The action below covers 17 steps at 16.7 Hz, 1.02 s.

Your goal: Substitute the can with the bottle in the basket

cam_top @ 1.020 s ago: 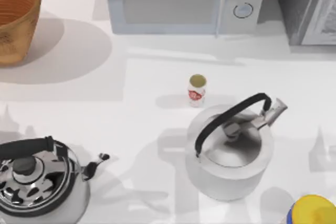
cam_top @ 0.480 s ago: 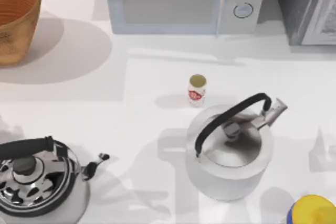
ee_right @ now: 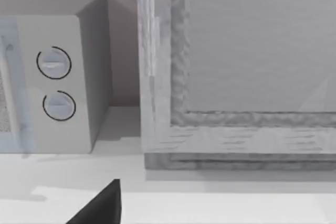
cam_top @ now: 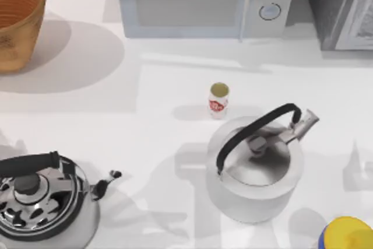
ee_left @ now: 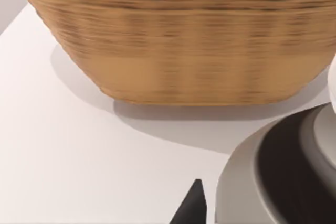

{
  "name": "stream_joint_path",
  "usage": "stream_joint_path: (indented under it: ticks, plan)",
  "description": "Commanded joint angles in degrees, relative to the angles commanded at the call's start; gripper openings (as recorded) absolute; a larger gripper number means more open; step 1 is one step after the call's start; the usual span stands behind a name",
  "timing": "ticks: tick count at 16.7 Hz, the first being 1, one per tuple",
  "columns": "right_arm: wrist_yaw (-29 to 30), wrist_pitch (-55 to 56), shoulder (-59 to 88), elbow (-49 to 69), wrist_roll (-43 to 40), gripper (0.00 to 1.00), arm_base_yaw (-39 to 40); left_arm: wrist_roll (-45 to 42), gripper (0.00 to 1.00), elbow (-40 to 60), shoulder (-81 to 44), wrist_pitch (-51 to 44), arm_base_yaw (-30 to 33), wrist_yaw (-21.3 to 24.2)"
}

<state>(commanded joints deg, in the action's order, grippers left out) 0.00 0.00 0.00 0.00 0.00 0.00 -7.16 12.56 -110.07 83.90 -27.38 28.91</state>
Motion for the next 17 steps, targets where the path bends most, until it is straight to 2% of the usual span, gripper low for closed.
stream_joint_path:
  ticks: [5, 9, 13, 17]
  plan:
    - [0.00, 0.00, 0.00, 0.00, 0.00, 1.00, 0.00, -0.53, 0.00, 0.64, 0.73, -0.44, -0.13, -0.36]
    - [0.00, 0.00, 0.00, 0.00, 0.00, 1.00, 0.00, -4.27, 0.00, 9.15, 5.96, -6.49, -1.28, -4.42]
    - [0.00, 0.00, 0.00, 0.00, 0.00, 1.00, 0.00, -7.28, 0.00, 26.70, 10.89, -20.83, -2.34, -10.14]
    - [0.00, 0.00, 0.00, 0.00, 0.00, 1.00, 0.00, -6.47, 0.00, 45.96, 13.65, -42.31, 0.19, -13.82]
